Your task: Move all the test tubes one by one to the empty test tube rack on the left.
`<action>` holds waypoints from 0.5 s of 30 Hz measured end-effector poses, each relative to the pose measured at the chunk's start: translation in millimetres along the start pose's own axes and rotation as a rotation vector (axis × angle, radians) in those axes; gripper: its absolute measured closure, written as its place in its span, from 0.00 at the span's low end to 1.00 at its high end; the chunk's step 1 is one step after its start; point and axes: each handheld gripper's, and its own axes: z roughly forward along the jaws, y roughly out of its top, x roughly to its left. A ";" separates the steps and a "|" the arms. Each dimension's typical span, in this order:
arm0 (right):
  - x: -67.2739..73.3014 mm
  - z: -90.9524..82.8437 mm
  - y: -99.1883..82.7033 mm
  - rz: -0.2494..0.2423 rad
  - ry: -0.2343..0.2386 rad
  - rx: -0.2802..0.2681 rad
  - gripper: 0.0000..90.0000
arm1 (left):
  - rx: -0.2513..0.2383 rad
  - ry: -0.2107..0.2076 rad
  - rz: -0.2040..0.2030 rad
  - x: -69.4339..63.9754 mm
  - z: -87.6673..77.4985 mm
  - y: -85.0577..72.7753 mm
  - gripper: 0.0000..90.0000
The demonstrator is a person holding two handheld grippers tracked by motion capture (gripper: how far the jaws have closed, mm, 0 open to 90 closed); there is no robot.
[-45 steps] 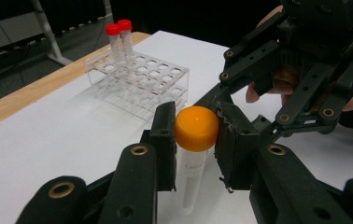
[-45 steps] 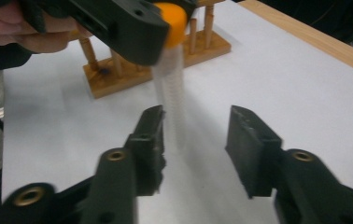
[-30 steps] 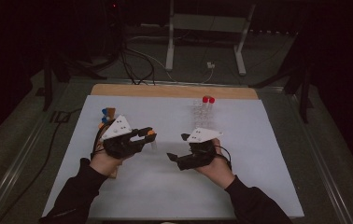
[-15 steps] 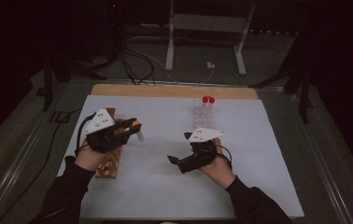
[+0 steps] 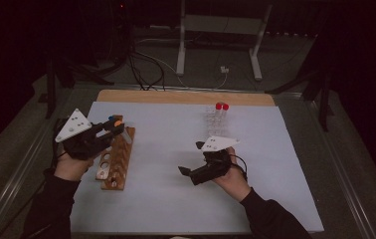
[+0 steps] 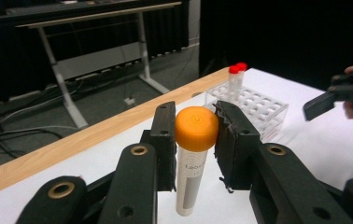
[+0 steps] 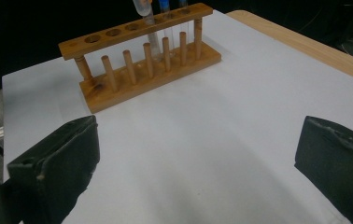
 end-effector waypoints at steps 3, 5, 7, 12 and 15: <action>0.1 -0.7 -0.3 -0.002 -0.007 -0.007 0.00 | 0.006 0.017 -0.011 5.4 -4.6 -4.2 0.79; 0.3 -1.2 0.0 -0.007 -0.008 -0.009 0.00 | 0.010 0.034 -0.015 9.4 -7.4 -7.0 0.79; 0.2 -1.9 0.3 -0.003 -0.006 -0.012 0.00 | 0.013 0.050 -0.019 12.8 -10.2 -9.9 0.79; 1.1 -3.2 0.6 -0.012 -0.012 -0.018 0.00 | 0.033 0.093 -0.011 19.4 -14.1 -17.9 0.79; 1.5 -3.4 0.6 -0.014 -0.011 -0.020 0.00 | 0.045 0.107 -0.019 23.1 -15.0 -24.0 0.79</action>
